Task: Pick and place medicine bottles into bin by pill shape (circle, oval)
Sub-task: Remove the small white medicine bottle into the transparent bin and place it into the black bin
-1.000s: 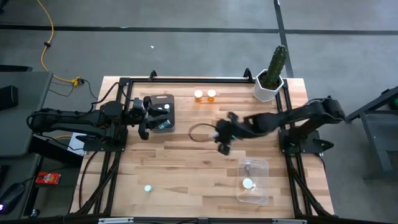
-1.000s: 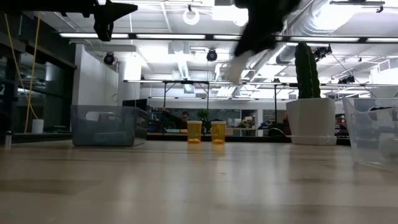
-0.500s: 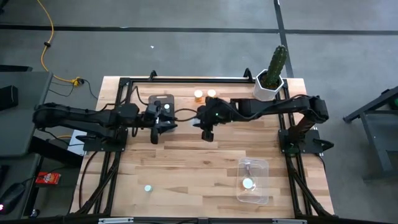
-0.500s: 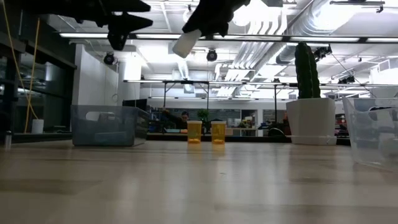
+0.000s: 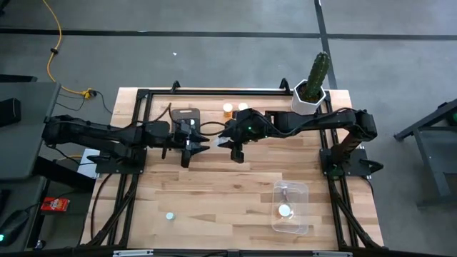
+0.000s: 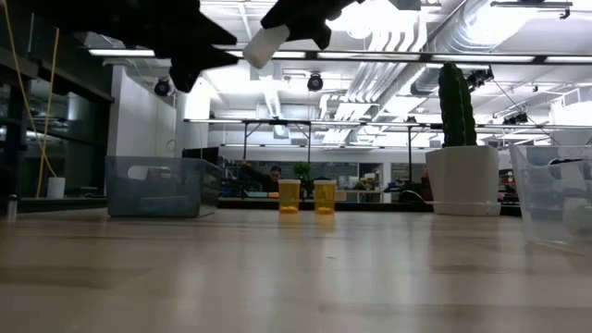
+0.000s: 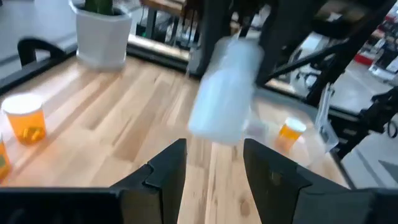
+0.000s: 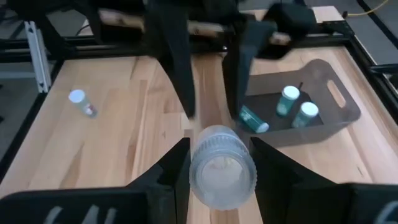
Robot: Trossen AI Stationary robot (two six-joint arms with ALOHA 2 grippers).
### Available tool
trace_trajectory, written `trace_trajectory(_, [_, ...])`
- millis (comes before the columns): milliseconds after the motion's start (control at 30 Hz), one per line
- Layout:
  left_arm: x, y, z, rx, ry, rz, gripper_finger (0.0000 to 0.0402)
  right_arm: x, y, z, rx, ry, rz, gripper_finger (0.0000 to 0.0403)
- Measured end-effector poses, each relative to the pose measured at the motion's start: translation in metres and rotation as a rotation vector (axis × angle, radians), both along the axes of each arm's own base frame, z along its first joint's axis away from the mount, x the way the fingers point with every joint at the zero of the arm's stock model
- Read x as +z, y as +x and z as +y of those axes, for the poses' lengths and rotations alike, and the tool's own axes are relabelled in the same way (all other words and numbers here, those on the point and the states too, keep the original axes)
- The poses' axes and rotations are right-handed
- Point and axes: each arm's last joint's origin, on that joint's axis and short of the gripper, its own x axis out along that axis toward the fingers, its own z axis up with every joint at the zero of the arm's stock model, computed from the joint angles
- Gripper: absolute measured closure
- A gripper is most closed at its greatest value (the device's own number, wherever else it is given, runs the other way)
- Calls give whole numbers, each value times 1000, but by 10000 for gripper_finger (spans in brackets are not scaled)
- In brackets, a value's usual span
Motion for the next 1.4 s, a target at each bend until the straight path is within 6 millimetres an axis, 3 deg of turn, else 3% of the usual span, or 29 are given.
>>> trace_trajectory(133, [-6,10,2,9,-4,42,241,-2,0,2,-4,21,15,293])
trace_trajectory(333, [5,26,4,6,23,34,196,-4,-1,2,-13,19,37,293])
trace_trajectory(567, [15,30,3,-50,35,8,133,-6,-2,3,-22,47,61,293])
trace_trajectory(767, [20,34,4,-55,30,-3,104,-3,-1,8,-4,69,27,293])
trace_trajectory(1067, [17,37,-3,-128,51,7,124,0,2,8,3,72,-14,293])
trace_trajectory(1400, [17,37,-2,-124,52,9,211,4,4,8,11,64,-53,293])
